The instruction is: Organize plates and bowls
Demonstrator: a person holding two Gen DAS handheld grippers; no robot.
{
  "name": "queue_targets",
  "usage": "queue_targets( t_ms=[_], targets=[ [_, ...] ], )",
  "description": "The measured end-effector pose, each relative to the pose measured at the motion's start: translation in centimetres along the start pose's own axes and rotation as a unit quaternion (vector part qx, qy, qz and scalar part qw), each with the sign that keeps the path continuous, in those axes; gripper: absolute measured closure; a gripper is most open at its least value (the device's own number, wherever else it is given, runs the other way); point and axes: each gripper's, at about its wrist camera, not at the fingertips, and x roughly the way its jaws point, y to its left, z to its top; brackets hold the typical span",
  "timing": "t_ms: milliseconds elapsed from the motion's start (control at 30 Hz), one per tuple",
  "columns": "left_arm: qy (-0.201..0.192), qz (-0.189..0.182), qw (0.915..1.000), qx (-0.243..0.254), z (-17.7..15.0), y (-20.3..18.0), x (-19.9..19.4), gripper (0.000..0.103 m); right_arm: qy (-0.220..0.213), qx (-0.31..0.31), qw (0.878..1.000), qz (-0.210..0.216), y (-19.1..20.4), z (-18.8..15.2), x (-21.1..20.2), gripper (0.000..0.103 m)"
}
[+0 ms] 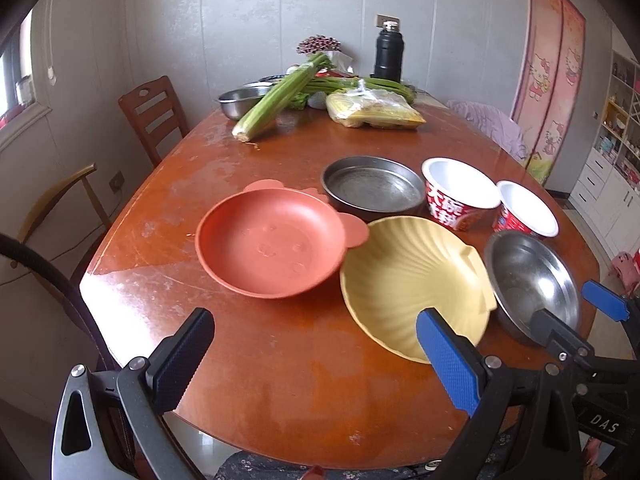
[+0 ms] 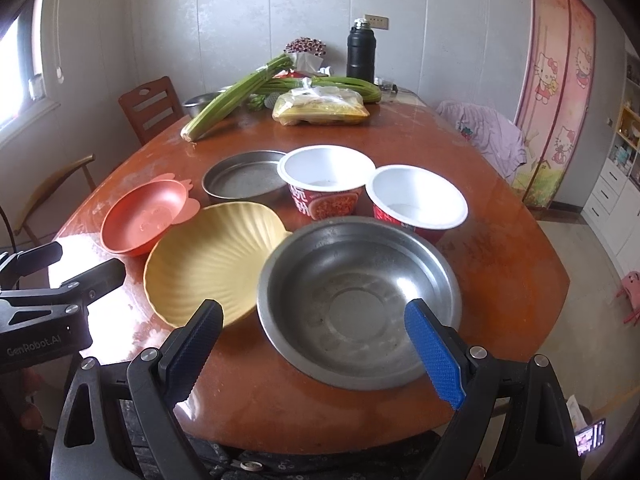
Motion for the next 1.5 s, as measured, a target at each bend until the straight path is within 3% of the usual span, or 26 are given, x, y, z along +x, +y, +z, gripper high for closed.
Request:
queue_targets(
  t_ms=[367,567,800,1100,1167,1267,1500],
  targets=[
    [0.002,0.049,0.9969,-0.061,3.1,7.9,1.0,0.001,0.002,-0.039,0.998,0.057,4.8,4.7,1.8,0.01],
    [0.025,0.046,0.9953,-0.081,4.6,11.3,2.9,0.001,0.026,-0.058,0.994,0.084,8.0,6.6,4.5,0.01],
    [0.062,0.036,0.9942,-0.081,6.0,12.5,6.7,0.001,0.062,-0.087,0.991,0.079,10.7,8.3,8.6,0.011],
    [0.097,0.024,0.992,-0.077,6.5,12.9,10.4,0.002,0.105,-0.092,0.986,0.093,12.6,9.5,13.3,0.036],
    [0.099,0.023,0.9921,-0.073,6.6,12.8,10.9,0.003,0.109,-0.095,0.985,0.097,13.1,9.6,13.9,0.037],
    [0.108,0.018,0.9912,-0.075,6.6,12.8,11.5,0.006,0.118,-0.105,0.984,0.086,13.5,9.5,14.9,0.043],
    [0.109,0.016,0.9916,-0.067,7.0,11.9,12.0,0.024,0.117,-0.113,0.983,0.085,13.9,10.1,15.9,0.06]
  ],
)
